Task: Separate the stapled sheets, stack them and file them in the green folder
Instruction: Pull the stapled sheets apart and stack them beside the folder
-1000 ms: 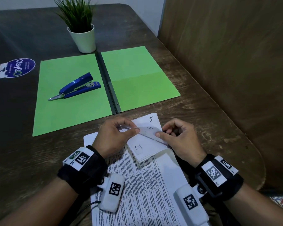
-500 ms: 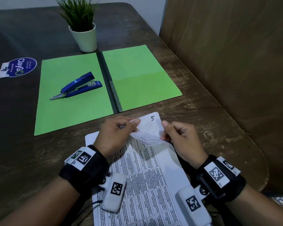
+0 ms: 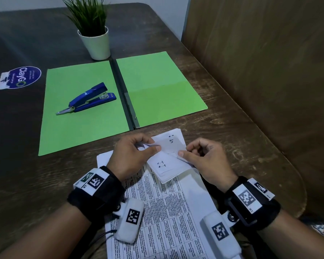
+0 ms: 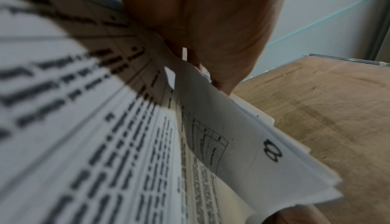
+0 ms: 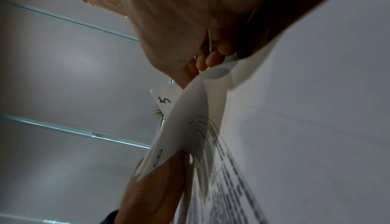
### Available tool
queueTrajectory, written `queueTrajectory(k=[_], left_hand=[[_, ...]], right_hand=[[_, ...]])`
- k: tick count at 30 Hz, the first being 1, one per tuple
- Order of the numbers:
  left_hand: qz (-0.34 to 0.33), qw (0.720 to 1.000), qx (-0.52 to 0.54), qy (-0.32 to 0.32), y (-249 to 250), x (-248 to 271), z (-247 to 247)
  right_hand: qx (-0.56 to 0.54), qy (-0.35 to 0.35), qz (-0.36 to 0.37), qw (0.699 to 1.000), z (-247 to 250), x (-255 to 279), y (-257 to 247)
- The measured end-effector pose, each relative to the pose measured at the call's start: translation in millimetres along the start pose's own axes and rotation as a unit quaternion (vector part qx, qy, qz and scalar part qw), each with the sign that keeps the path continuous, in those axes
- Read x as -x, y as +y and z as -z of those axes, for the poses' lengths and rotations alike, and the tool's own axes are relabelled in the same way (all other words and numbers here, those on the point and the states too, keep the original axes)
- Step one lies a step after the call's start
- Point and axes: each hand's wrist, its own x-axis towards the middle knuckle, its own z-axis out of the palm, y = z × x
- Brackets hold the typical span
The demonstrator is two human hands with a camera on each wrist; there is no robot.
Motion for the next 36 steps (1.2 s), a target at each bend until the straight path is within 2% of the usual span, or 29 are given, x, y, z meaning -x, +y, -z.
queueTrajectory(k=[5, 10, 15, 17, 20, 27, 32, 36], left_hand=[[-0.017, 1.000, 0.021, -0.003, 6, 1, 0], [-0.005, 1.000, 0.019, -0.018, 5, 1, 2], [-0.010, 1.000, 0.008, -0.029, 6, 1, 2], [-0.015, 0.999, 0.000, -0.030, 6, 2, 2], [-0.018, 0.999, -0.006, -0.031, 8, 2, 2], [-0.012, 0.999, -0.025, -0.031, 9, 3, 1], [0.030, 0.999, -0.023, -0.026, 6, 1, 2], [0.030, 0.998, -0.043, -0.030, 7, 2, 3]], right_hand=[[0.033, -0.023, 0.036, 0.999, 1, 1, 0], [0.081, -0.046, 0.088, 0.992, 1, 2, 2], [-0.043, -0.008, 0.044, 0.998, -2, 5, -4], [-0.041, 0.001, 0.060, 0.997, -2, 6, -5], [-0.035, -0.027, 0.079, 0.996, -3, 6, -4], [0.030, -0.069, 0.074, 0.994, 0, 1, 7], [0.000, -0.088, 0.071, 0.994, 1, 5, -2], [-0.065, -0.067, 0.024, 0.995, -1, 5, -3]])
